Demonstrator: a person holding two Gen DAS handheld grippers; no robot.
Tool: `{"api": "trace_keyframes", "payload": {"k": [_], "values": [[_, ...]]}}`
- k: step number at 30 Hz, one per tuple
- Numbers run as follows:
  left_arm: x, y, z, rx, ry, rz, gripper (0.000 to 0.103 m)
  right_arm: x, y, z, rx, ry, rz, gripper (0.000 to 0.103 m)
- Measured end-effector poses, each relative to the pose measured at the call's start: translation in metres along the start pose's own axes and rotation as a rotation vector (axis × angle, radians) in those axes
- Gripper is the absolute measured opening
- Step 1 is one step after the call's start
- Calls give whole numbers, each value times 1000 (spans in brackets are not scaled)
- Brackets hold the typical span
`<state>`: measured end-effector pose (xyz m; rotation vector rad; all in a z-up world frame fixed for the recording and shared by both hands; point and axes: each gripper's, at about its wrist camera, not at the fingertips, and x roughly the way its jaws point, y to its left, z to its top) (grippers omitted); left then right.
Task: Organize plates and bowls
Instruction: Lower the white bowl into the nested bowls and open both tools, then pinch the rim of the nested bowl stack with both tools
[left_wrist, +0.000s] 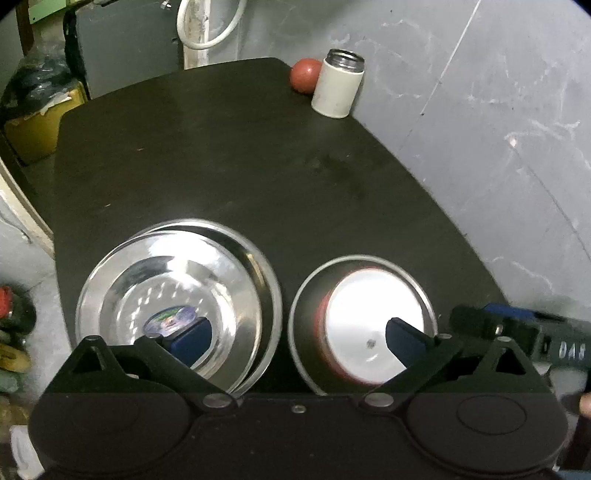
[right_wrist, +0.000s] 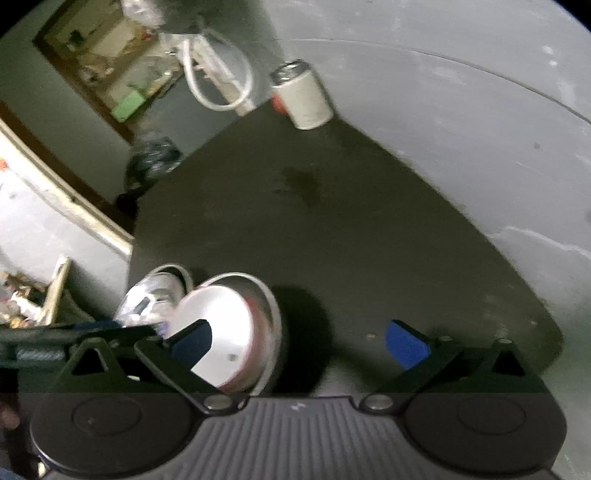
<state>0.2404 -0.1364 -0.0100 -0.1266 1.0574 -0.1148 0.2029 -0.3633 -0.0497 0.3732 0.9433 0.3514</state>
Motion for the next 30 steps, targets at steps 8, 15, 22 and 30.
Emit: {"api": "trace_keyframes", "payload": {"k": [8, 15, 22, 30], "values": [[2, 11, -19, -77, 67, -49, 102, 3, -10, -1, 4, 19, -106, 103], [15, 20, -43, -167, 124, -84, 102, 20, -1, 11, -60, 77, -173, 103], [24, 28, -64, -245, 116, -98, 102, 43, 14, 30, -147, 140, -193, 103], [26, 29, -67, -308, 87, -84, 102, 53, 25, 32, -225, 165, -222, 103]]}}
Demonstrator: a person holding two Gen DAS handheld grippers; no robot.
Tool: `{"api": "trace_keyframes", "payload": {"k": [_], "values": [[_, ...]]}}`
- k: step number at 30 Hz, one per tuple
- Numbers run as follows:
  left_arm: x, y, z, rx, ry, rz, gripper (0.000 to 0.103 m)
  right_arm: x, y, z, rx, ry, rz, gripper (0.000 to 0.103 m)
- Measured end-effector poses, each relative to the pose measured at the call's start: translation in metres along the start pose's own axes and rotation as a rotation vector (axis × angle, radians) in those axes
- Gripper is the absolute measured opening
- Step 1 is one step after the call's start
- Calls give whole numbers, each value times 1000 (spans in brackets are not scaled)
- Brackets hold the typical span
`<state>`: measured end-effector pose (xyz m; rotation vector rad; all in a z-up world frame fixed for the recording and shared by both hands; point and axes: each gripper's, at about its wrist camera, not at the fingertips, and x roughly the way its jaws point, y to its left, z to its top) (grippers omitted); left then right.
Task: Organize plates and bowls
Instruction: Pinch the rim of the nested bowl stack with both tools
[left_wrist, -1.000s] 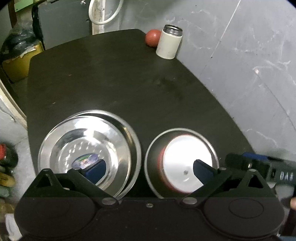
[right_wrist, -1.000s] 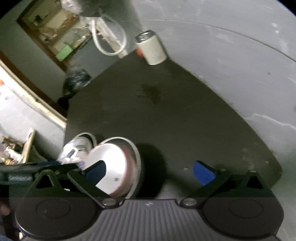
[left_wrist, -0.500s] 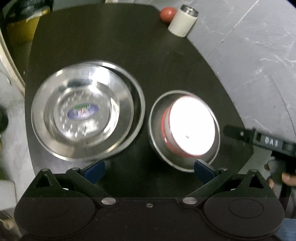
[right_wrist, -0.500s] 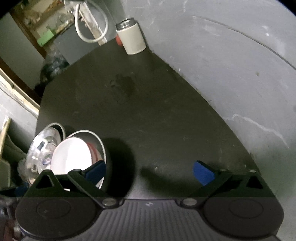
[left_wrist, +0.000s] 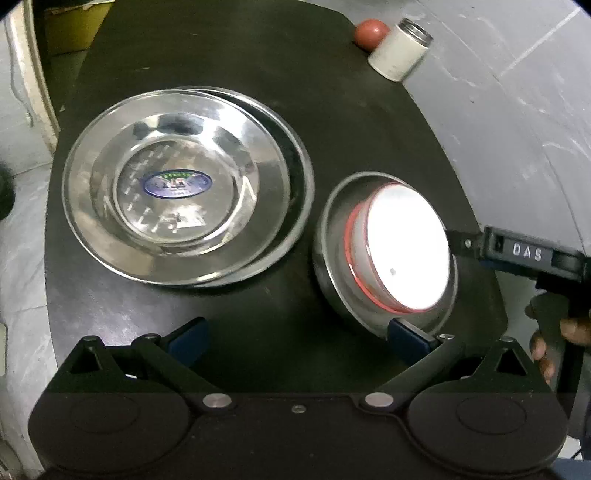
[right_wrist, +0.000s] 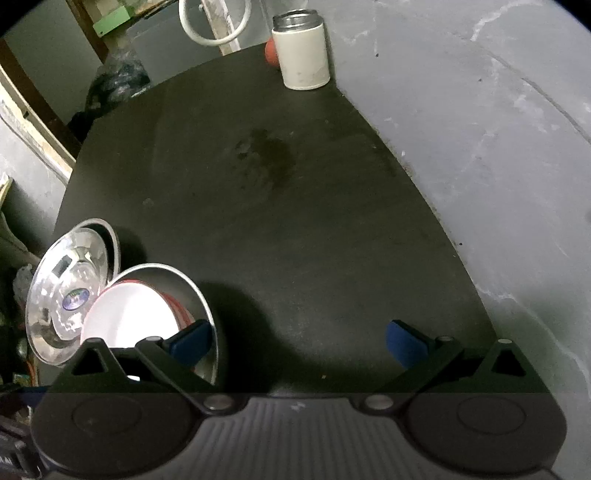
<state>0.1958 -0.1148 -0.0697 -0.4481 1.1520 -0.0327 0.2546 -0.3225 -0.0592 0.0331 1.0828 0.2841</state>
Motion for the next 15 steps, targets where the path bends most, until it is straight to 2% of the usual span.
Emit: {"api": "trace_keyframes", "payload": {"k": [8, 15], "values": [[4, -4, 9, 6, 16, 7, 102, 6, 7, -1, -36, -14, -34, 103], [5, -2, 10, -7, 16, -19, 94, 3, 2, -16, -28, -52, -47, 103]]}}
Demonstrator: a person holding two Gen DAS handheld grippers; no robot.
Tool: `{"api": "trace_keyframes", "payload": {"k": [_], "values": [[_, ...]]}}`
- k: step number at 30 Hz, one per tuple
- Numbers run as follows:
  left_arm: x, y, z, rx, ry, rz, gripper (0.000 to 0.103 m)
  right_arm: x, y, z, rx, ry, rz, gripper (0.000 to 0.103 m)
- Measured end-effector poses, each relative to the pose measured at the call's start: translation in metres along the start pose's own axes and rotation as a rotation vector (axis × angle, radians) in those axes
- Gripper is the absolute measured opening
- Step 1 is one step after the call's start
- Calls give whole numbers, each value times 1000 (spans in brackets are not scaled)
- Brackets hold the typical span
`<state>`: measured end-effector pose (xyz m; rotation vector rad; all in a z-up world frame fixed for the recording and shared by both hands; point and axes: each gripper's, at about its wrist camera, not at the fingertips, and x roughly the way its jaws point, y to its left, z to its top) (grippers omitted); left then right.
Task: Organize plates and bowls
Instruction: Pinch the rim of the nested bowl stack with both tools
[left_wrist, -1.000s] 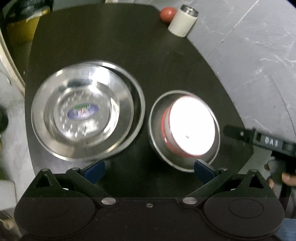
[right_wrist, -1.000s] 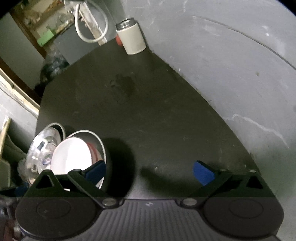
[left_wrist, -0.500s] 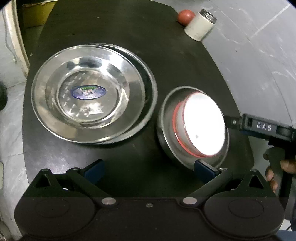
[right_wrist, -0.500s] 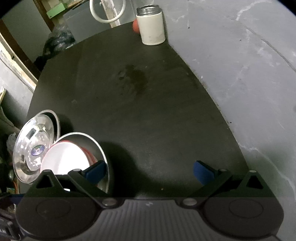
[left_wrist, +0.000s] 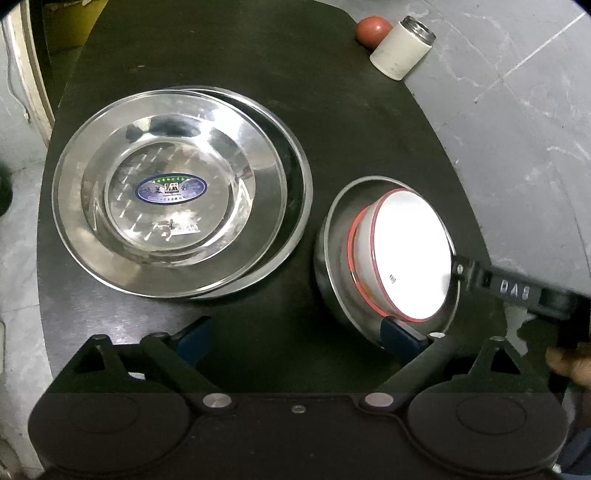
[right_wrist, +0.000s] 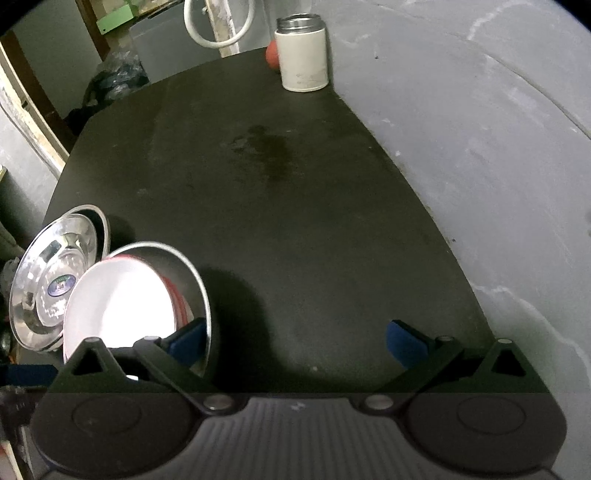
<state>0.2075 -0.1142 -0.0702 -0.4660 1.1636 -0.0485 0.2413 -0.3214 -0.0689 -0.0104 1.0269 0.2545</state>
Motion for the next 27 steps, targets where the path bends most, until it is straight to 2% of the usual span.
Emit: {"api": "trace_keyframes", "payload": {"k": [7, 11, 15, 20, 22, 24, 27], "values": [[8, -8, 9, 0, 1, -33, 87, -9, -12, -11, 19, -8, -41, 103], [18, -22, 15, 49, 26, -45, 80, -14, -21, -18, 51, 1, -68, 103], [27, -30, 21, 73, 39, -54, 80, -19, -31, -22, 93, 5, -87, 103], [34, -40, 26, 108, 35, -54, 78, -22, -42, -25, 126, 2, -71, 101], [35, -41, 26, 112, 33, -62, 71, -23, -44, -26, 130, -4, -45, 95], [35, -44, 27, 123, 30, -87, 55, -24, -44, -28, 126, -16, -16, 89], [36, -51, 27, 154, 22, -114, 40, -29, -44, -31, 119, -38, 31, 78]]}}
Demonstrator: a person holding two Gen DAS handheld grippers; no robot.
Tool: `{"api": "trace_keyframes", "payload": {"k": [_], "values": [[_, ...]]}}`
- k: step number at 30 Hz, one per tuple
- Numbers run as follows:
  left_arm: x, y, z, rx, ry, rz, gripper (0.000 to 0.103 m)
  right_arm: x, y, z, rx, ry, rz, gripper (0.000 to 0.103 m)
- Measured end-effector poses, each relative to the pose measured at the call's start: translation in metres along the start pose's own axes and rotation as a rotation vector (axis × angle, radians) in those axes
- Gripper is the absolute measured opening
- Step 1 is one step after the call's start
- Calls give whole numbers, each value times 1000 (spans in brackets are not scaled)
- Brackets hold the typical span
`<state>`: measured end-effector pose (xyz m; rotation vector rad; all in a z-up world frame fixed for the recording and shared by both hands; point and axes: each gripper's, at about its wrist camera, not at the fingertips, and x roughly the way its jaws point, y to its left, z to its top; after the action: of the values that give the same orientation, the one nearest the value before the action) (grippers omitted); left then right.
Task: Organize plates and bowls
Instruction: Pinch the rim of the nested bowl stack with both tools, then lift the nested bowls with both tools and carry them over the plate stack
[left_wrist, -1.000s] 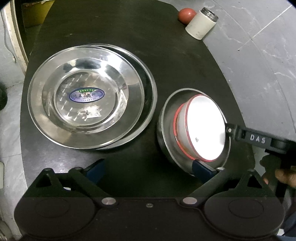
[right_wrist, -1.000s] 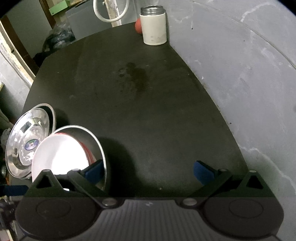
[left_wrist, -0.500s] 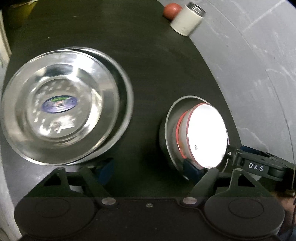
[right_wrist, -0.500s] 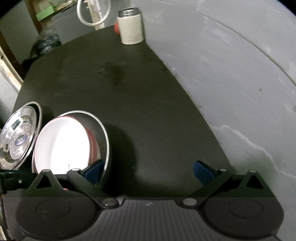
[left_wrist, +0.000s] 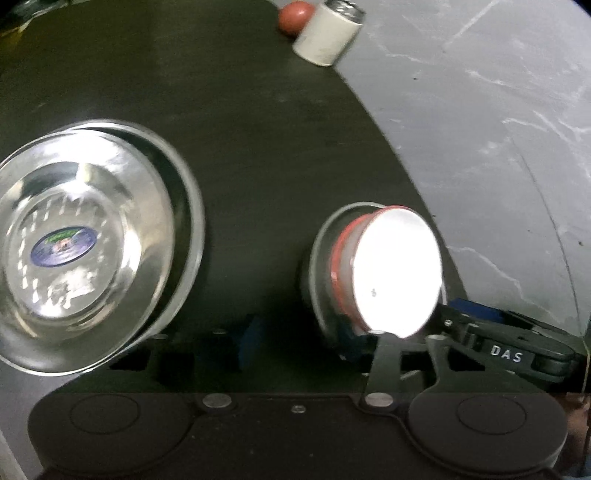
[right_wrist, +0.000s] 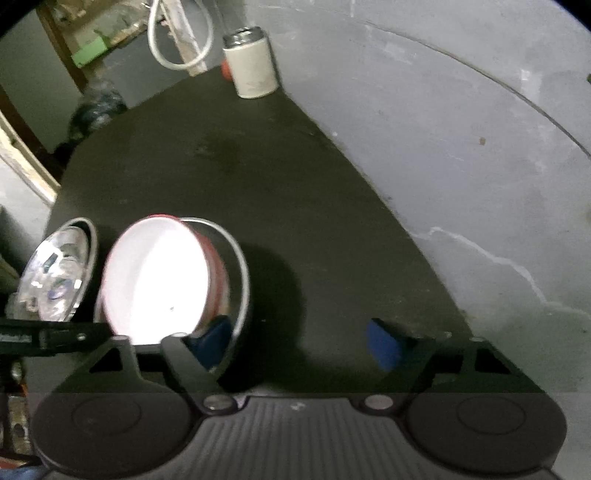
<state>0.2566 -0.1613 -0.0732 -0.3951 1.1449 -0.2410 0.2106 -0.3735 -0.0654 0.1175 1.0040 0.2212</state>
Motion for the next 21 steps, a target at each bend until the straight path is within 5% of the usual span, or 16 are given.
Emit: {"api": "trace_keyframes", "payload": {"k": [4, 7, 21], "values": [[1, -6, 0, 24, -8, -37, 24, -5, 4, -3, -14, -24, 64, 52], [0, -8, -2, 45, -22, -42, 22, -7, 7, -3, -21, -27, 91, 42], [2, -14, 0, 85, -13, 1, 22, 4, 14, -3, 43, 11, 142, 23]]}}
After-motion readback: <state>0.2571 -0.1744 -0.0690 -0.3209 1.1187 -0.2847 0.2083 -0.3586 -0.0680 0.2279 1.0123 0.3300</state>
